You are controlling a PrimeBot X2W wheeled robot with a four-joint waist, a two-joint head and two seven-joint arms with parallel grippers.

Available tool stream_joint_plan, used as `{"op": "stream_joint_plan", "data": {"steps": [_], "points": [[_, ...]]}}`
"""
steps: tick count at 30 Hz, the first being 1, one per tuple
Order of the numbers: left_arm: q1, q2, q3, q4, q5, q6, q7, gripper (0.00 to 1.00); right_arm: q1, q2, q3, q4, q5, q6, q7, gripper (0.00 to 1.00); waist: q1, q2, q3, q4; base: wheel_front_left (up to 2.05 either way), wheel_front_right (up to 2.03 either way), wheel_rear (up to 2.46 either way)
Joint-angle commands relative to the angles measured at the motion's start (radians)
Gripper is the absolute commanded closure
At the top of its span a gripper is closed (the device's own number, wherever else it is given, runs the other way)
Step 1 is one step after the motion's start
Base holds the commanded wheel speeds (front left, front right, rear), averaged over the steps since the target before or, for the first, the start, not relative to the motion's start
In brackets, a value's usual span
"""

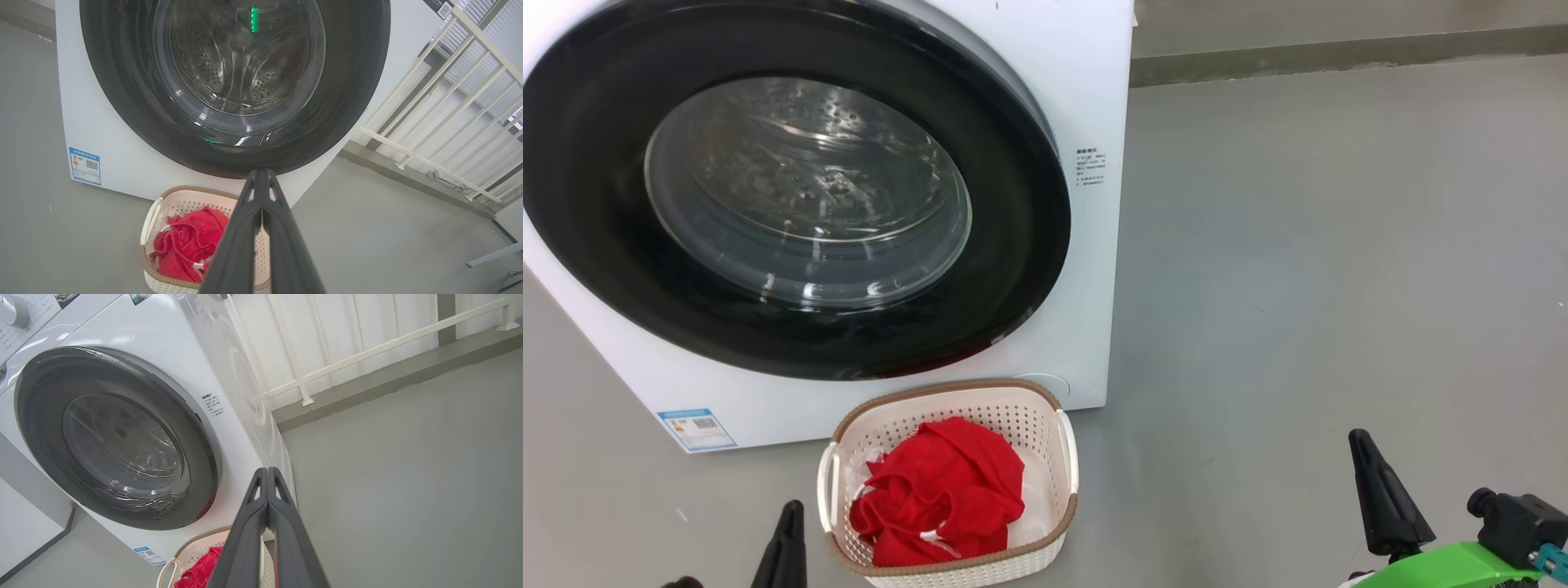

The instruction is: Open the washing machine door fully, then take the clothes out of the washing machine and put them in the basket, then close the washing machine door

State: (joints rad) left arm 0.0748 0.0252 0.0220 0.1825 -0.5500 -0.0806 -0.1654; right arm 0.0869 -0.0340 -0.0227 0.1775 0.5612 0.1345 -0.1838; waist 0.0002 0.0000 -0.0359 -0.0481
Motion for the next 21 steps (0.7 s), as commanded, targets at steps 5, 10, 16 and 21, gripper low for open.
{"op": "stream_joint_plan", "data": {"steps": [5, 10, 16, 21], "points": [[-0.048, 0.011, 0.020, -0.015, -0.072, -0.012, 0.018, 1.00, -0.054, -0.017, -0.002, -0.018, 0.072, -0.001, 0.014, 1.00, -0.0001, 0.0000, 0.002, 0.003, 0.00, 0.00, 0.00], [-0.055, 0.012, 0.024, -0.011, -0.126, -0.014, 0.033, 1.00, -0.062, -0.019, -0.004, -0.014, 0.128, -0.001, 0.027, 1.00, -0.0001, 0.0000, 0.004, 0.005, 0.00, 0.00, 0.00], [-0.066, 0.013, 0.029, -0.005, -0.202, -0.017, 0.053, 1.00, -0.072, -0.022, -0.007, -0.007, 0.206, -0.001, 0.046, 1.00, -0.0001, 0.0000, 0.007, 0.009, 0.00, 0.00, 0.00], [-0.073, 0.014, 0.033, 0.000, -0.256, -0.019, 0.067, 1.00, -0.080, -0.024, -0.010, -0.003, 0.262, -0.002, 0.059, 1.00, -0.0001, 0.0000, 0.009, 0.011, 0.00, 0.00, 0.00]]}}
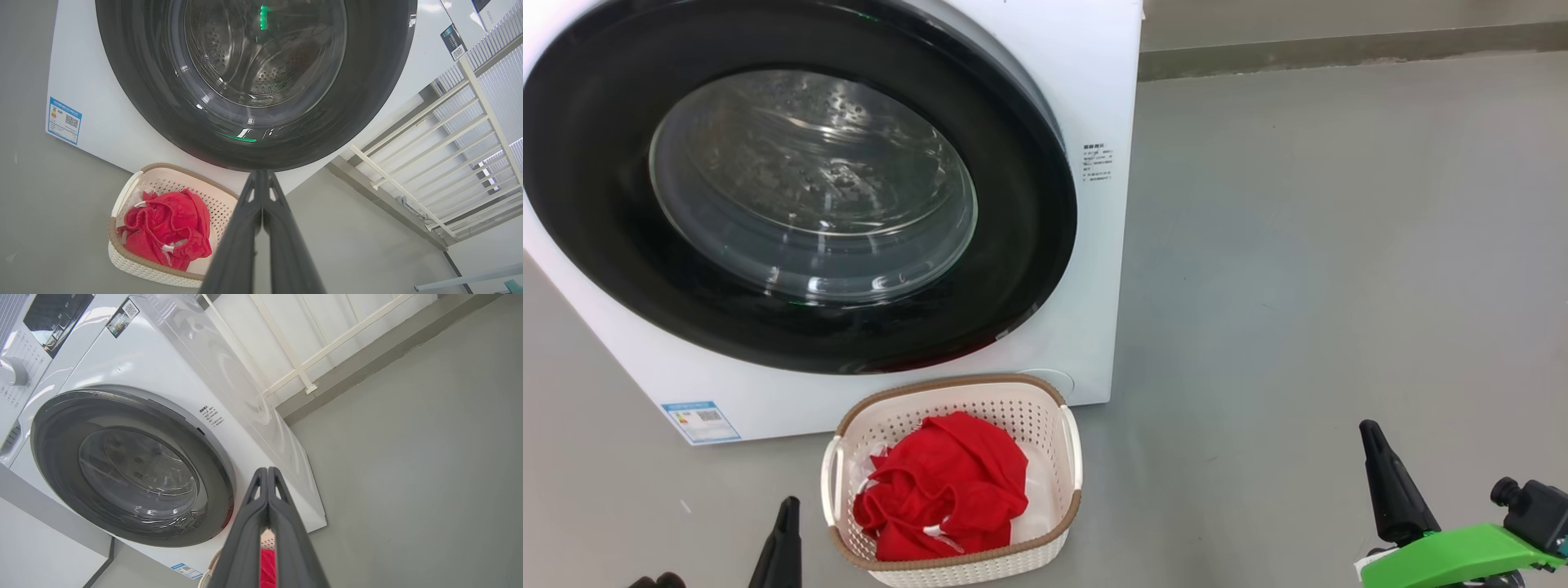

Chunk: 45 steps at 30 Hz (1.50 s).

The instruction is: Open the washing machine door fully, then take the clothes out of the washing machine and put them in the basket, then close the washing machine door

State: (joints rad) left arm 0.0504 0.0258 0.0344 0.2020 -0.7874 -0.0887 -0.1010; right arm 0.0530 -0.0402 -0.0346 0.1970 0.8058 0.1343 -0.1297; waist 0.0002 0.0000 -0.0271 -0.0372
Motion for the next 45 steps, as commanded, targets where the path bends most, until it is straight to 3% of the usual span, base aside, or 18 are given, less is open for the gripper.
{"op": "stream_joint_plan", "data": {"steps": [1, 45], "points": [[-0.050, 0.013, 0.022, -0.019, -0.030, -0.012, 0.006, 1.00, -0.047, -0.018, 0.001, -0.021, 0.029, -0.001, 0.008, 1.00, -0.0001, 0.0000, 0.001, 0.001, 0.00, 0.00, 0.00], [-0.114, 0.020, 0.056, 0.018, -0.498, -0.030, 0.129, 1.00, -0.113, -0.026, -0.028, 0.019, 0.502, -0.003, 0.132, 1.00, -0.0001, 0.0000, 0.018, 0.022, 0.00, 0.00, 0.00]]}}
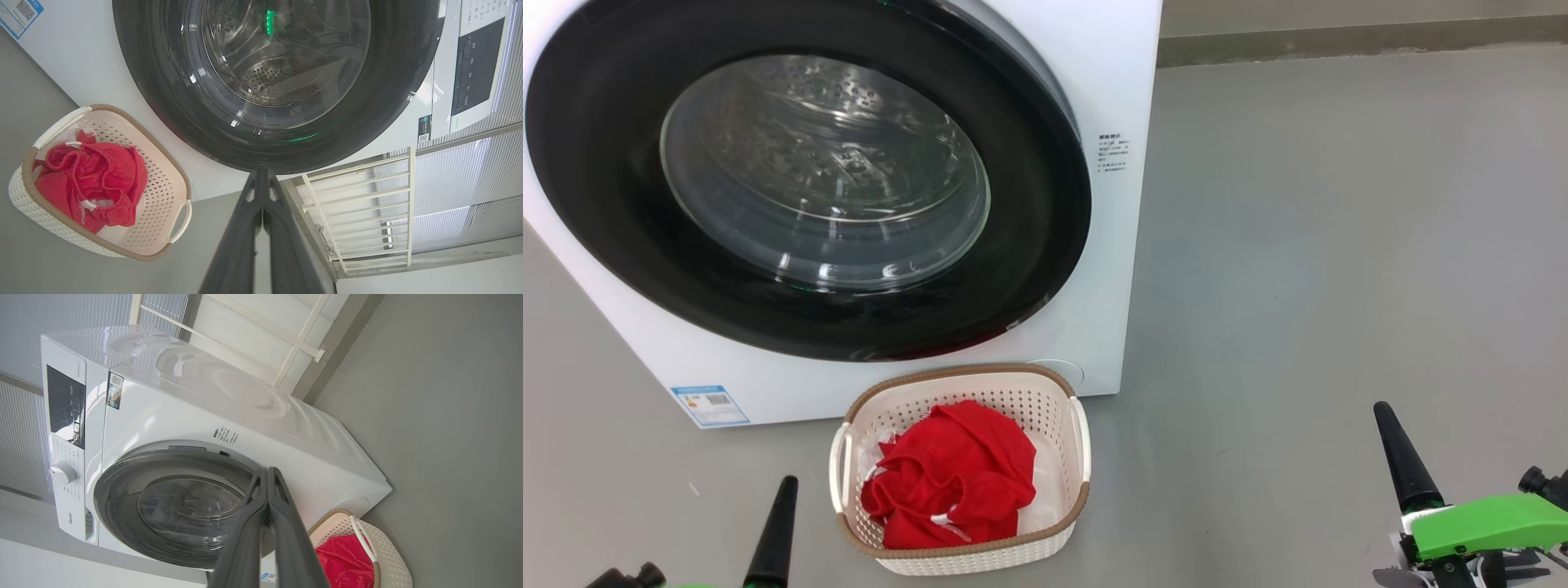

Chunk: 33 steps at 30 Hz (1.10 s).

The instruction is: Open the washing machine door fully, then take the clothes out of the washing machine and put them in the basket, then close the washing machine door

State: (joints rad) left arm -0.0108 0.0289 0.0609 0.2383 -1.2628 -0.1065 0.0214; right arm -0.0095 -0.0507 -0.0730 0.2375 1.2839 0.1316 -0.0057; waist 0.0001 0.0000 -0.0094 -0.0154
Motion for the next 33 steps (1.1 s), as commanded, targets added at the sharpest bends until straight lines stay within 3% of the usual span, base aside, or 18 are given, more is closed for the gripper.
{"op": "stream_joint_plan", "data": {"steps": [1, 33], "points": [[-0.055, 0.017, 0.030, -0.017, -0.034, -0.012, 0.010, 1.00, -0.052, -0.016, 0.010, -0.021, 0.035, 0.000, 0.011, 1.00, -0.0001, 0.0000, 0.001, 0.001, 0.00, 0.00, 0.00], [-0.097, 0.021, 0.053, 0.007, -0.346, -0.024, 0.092, 1.00, -0.096, -0.018, -0.015, 0.006, 0.346, -0.001, 0.098, 1.00, -0.0001, 0.0000, 0.012, 0.015, 0.00, 0.00, 0.00]]}}
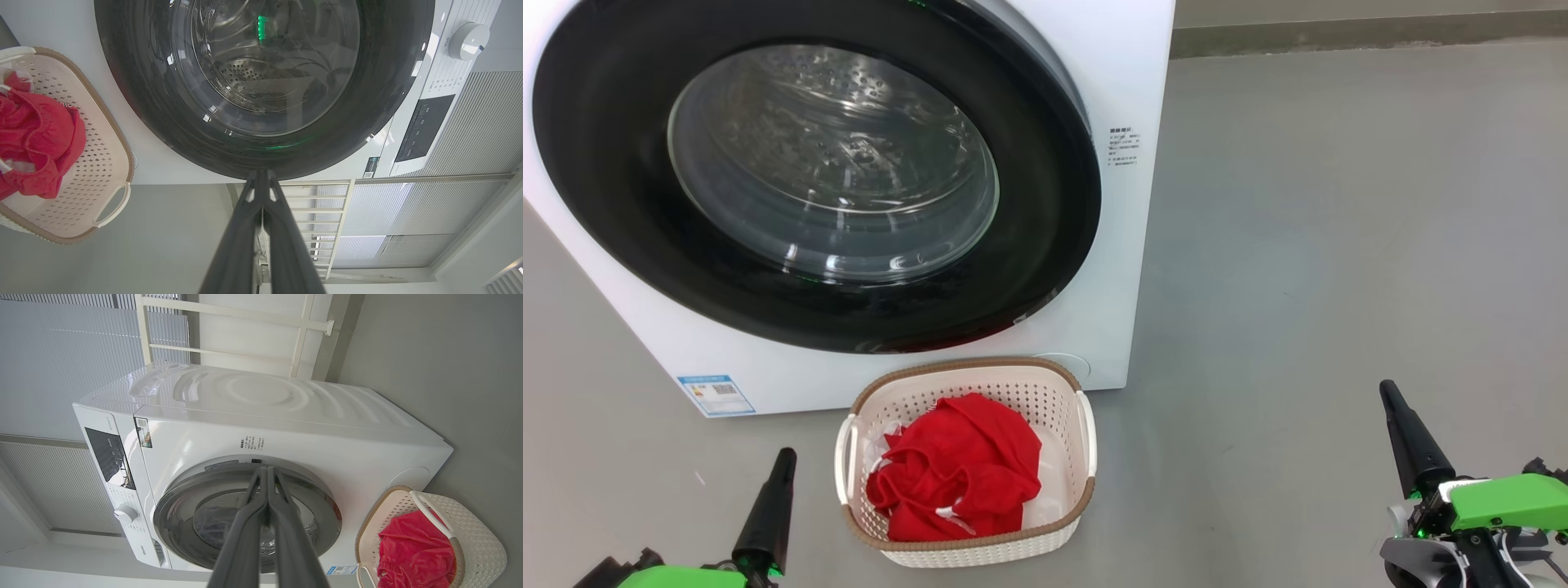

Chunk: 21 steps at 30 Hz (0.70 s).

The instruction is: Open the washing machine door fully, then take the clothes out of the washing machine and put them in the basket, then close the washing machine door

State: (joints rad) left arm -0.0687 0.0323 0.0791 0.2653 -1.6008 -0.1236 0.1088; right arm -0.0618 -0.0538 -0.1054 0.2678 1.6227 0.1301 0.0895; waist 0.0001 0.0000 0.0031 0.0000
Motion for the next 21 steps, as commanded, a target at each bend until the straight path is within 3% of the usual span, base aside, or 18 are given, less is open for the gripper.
{"op": "stream_joint_plan", "data": {"steps": [1, 21], "points": [[-0.039, 0.018, 0.035, -0.020, -0.008, -0.007, 0.005, 1.00, -0.044, -0.015, 0.017, -0.024, 0.007, 0.001, 0.004, 1.00, -0.0001, 0.0000, 0.000, 0.000, 0.00, 0.00, 0.00], [-0.039, 0.018, 0.035, -0.020, -0.008, -0.007, 0.005, 1.00, -0.044, -0.010, 0.011, -0.024, 0.002, 0.001, 0.009, 1.00, -0.0001, 0.0000, 0.000, 0.000, 0.00, 0.00, 0.00]]}}
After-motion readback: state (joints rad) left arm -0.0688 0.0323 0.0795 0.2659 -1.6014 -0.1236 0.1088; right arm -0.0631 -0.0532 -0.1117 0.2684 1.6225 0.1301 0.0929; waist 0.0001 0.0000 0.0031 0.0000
